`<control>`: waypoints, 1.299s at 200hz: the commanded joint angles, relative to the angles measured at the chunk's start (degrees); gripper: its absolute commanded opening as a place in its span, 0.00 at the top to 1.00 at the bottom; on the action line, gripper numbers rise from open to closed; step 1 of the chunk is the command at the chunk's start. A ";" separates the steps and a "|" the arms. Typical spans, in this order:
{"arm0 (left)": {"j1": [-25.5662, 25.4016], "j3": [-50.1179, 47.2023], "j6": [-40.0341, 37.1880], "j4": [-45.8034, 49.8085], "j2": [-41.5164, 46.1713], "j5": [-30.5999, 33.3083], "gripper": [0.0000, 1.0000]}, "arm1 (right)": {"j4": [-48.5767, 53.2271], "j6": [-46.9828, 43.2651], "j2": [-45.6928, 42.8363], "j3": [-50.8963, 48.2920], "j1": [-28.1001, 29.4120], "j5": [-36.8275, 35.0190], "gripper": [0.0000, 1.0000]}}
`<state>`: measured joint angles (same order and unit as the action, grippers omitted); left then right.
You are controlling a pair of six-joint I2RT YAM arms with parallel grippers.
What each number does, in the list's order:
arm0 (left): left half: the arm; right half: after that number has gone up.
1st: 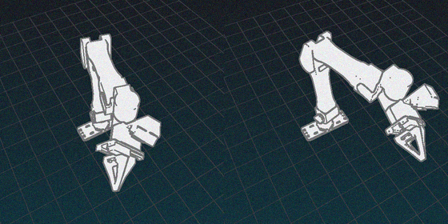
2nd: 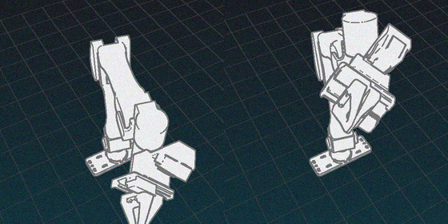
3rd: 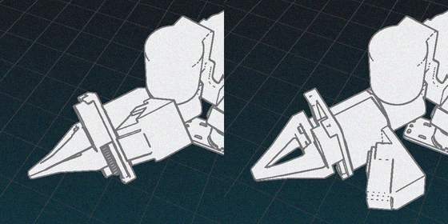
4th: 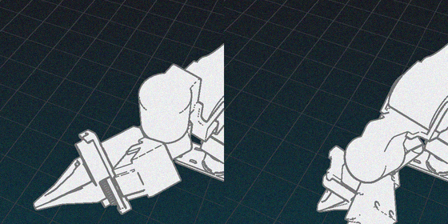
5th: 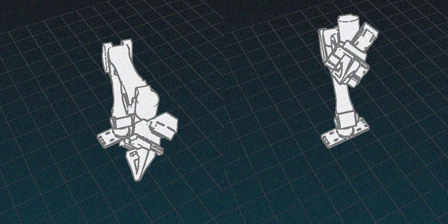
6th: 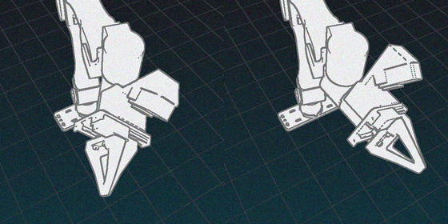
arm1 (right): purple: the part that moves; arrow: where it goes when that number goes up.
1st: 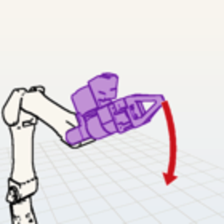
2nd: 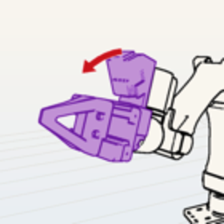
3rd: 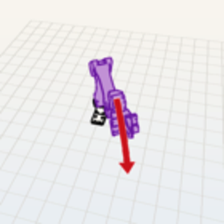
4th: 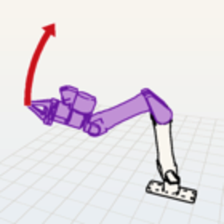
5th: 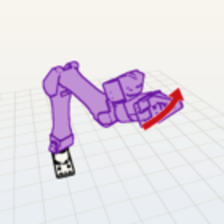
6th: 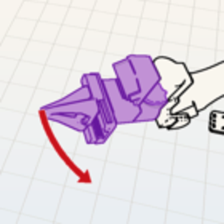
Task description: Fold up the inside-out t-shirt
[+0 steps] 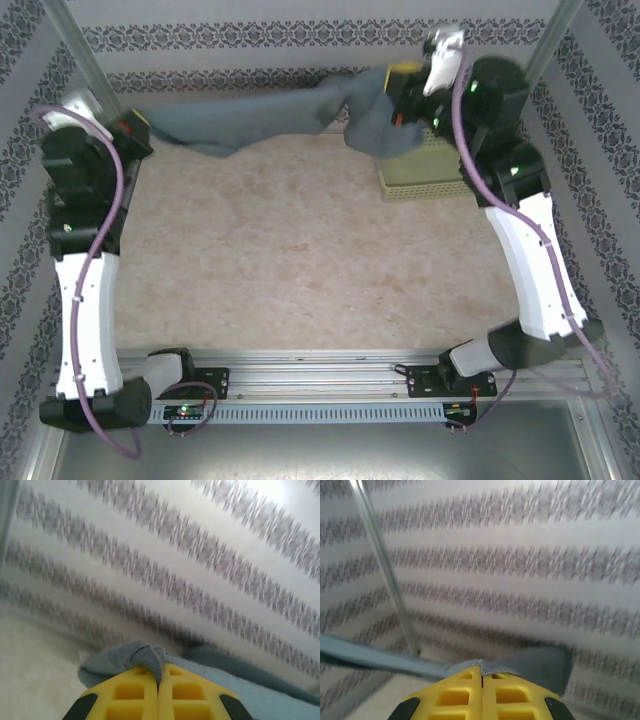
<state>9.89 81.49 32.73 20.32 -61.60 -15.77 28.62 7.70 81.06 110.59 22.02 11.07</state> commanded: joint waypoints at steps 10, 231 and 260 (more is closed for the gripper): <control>0.32 -24.05 7.47 -3.46 7.58 -13.73 1.00 | -5.02 5.31 -9.24 -30.57 2.07 2.18 1.00; -10.32 -45.03 14.41 9.97 19.85 -5.61 0.42 | 17.23 27.91 -31.81 -68.00 1.32 -17.38 0.36; -19.94 -42.67 14.78 3.00 7.30 -4.02 0.43 | 12.45 29.49 -24.22 -70.34 -5.69 -13.02 0.44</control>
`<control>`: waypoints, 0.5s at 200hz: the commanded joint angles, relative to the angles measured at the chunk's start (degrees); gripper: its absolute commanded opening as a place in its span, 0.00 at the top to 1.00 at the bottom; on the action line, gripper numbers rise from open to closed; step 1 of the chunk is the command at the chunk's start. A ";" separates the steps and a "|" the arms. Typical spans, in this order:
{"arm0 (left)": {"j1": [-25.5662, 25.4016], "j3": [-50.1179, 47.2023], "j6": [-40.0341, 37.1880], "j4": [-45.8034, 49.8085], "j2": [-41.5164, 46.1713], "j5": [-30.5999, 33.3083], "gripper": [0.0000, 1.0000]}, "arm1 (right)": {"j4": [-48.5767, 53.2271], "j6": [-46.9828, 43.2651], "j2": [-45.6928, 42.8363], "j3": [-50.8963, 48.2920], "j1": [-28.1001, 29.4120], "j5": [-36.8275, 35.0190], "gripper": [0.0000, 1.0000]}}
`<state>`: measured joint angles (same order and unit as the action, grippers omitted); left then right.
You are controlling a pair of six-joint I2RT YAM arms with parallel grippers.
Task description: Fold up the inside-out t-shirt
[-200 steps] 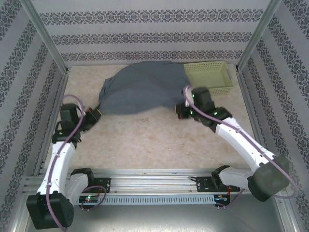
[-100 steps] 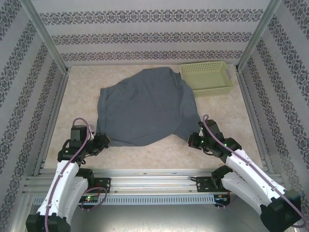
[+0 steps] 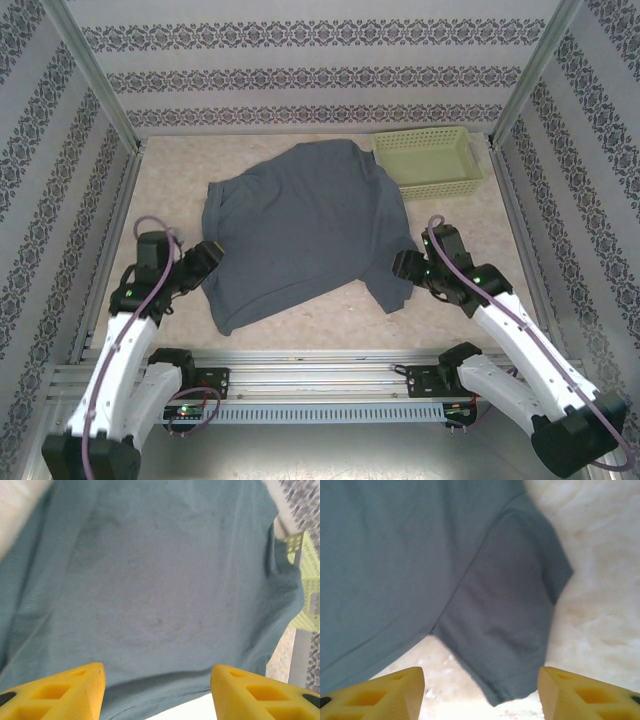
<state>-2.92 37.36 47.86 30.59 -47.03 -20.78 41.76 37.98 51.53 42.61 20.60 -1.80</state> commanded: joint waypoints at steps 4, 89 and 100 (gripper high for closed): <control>-9.05 1.75 -0.46 -7.58 -8.61 2.32 0.43 | -1.68 -0.42 6.10 -3.15 -5.03 0.74 0.45; -17.86 -8.81 2.52 -13.80 -20.88 12.31 0.38 | -17.82 1.62 22.89 -6.18 -8.42 12.90 0.50; -17.52 -10.06 2.58 -12.83 -20.01 13.84 0.37 | -17.49 1.24 24.44 -4.94 -7.97 12.66 0.60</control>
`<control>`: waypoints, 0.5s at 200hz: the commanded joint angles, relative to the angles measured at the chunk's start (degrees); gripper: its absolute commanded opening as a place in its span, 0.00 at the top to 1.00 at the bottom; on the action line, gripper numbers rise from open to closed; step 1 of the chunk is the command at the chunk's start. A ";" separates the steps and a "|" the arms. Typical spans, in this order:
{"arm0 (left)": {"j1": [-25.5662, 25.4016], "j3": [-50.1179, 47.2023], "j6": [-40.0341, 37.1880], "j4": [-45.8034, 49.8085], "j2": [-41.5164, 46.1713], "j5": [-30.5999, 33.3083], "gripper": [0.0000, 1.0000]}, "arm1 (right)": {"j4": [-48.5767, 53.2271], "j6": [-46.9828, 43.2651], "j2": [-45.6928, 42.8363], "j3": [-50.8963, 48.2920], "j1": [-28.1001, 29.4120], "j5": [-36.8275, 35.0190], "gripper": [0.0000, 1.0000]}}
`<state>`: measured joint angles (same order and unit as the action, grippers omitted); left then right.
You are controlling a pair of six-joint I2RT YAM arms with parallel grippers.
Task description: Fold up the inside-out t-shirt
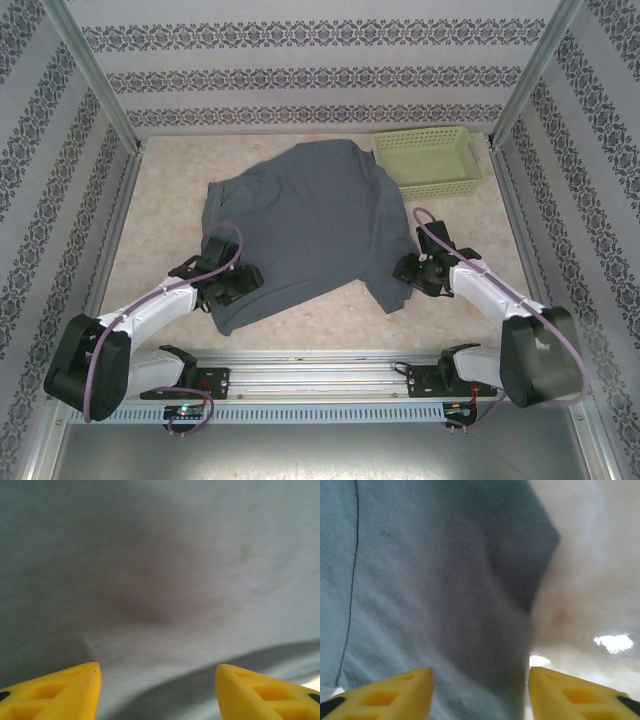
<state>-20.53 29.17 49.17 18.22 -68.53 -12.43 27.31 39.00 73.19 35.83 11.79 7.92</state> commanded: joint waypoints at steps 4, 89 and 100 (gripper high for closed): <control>0.26 -2.28 1.44 -0.19 1.89 5.98 0.37 | -2.68 -0.07 3.28 2.41 0.95 2.48 0.65; 6.64 -7.31 0.93 6.74 12.73 13.23 0.36 | 30.88 -5.77 11.57 25.04 20.23 -34.77 0.85; 7.42 -6.88 0.18 7.51 12.82 13.53 0.36 | 31.31 -4.89 12.57 25.05 22.35 -33.22 0.68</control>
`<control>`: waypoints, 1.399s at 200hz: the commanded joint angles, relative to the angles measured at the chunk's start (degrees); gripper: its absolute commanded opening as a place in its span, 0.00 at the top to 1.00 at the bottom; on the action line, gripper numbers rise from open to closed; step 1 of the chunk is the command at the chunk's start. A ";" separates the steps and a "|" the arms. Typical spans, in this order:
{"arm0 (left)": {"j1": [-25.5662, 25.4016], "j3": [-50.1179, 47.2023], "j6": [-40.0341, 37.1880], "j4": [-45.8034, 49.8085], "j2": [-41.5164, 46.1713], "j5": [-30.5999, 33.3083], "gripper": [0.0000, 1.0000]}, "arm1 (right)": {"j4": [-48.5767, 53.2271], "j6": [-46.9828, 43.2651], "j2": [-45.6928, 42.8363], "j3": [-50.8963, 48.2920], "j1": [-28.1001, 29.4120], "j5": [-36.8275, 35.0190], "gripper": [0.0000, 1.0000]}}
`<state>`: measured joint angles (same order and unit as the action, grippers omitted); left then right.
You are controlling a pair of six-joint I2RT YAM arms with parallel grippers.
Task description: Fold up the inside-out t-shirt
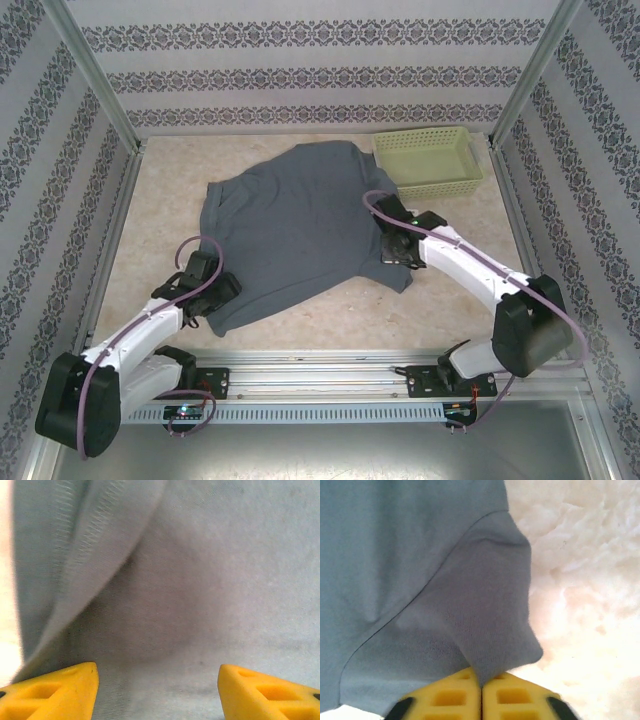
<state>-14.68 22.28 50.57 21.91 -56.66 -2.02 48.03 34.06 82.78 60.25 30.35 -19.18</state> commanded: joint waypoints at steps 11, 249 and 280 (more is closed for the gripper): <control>2.32 0.20 -1.79 3.90 0.79 2.93 0.36 | 9.66 0.60 2.64 -0.10 5.19 -3.78 0.59; 12.96 1.45 -5.13 2.03 -3.18 -2.41 0.35 | -16.52 -1.14 3.91 -13.05 -8.58 20.23 0.80; 13.54 1.50 -4.69 2.99 -1.77 -0.66 0.35 | -5.20 -2.00 3.35 -7.46 -3.68 4.37 1.00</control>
<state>-2.28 23.49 46.72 22.26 -59.59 -4.38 33.76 32.64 87.15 47.35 22.85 -2.28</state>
